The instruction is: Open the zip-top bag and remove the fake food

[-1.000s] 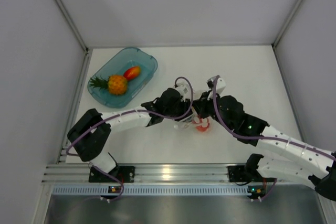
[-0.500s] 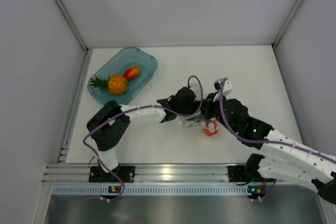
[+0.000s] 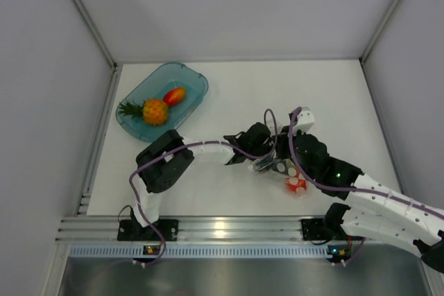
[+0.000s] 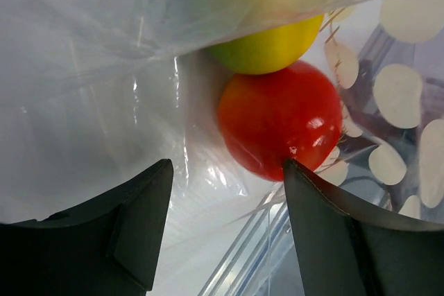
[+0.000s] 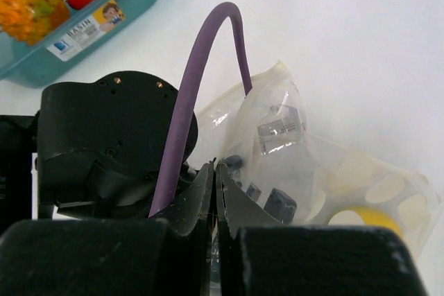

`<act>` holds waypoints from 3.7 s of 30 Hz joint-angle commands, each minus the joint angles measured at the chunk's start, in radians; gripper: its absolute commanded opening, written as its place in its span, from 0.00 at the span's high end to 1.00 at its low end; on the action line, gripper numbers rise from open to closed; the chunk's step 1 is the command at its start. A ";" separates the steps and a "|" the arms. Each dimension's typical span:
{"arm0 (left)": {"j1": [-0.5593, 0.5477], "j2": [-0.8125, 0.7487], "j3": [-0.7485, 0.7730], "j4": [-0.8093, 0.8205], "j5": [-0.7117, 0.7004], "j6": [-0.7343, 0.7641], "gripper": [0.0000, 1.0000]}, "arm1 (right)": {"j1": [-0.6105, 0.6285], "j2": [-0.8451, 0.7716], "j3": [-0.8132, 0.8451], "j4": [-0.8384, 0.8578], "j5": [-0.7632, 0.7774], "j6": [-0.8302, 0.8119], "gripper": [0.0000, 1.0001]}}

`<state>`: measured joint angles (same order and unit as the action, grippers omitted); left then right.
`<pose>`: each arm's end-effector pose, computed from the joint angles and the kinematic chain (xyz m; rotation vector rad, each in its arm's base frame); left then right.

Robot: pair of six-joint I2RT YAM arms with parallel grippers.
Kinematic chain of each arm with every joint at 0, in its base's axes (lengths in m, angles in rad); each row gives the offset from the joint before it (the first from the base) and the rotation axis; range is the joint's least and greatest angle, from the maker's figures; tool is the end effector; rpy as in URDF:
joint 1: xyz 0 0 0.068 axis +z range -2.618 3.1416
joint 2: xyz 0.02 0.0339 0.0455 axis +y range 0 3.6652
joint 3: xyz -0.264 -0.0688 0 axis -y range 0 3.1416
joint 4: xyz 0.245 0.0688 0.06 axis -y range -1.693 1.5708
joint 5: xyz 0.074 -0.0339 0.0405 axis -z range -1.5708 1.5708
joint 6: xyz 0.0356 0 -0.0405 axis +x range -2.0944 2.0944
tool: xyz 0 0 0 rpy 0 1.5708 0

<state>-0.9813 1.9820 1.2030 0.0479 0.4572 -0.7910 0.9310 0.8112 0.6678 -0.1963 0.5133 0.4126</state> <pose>0.2209 -0.3586 0.1553 0.5244 2.6053 -1.3030 0.1264 0.1406 0.2943 -0.1428 1.8829 0.4359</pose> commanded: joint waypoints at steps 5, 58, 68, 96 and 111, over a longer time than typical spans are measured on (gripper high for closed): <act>-0.033 -0.073 -0.023 0.052 -0.156 -0.036 0.33 | 0.000 -0.018 -0.022 0.020 -0.019 0.006 1.00; -0.086 -0.143 0.119 -0.542 -0.295 0.159 0.05 | -0.115 -0.072 -0.226 0.299 -0.156 0.272 1.00; -0.108 -0.071 0.135 -0.542 -0.299 0.159 0.31 | -0.124 -0.099 -0.214 0.267 -0.148 0.255 1.00; -0.108 -0.305 0.009 -0.326 -0.446 0.193 1.00 | -0.139 -0.043 0.056 -0.011 0.016 -0.038 1.00; -0.106 -0.496 -0.135 -0.082 -0.580 0.300 1.00 | -0.166 0.054 0.095 0.024 -0.196 -0.106 1.00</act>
<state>-1.0828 1.5341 1.0588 -0.1551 -0.0528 -0.5457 0.7822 0.8680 0.7353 -0.2111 0.4038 0.3382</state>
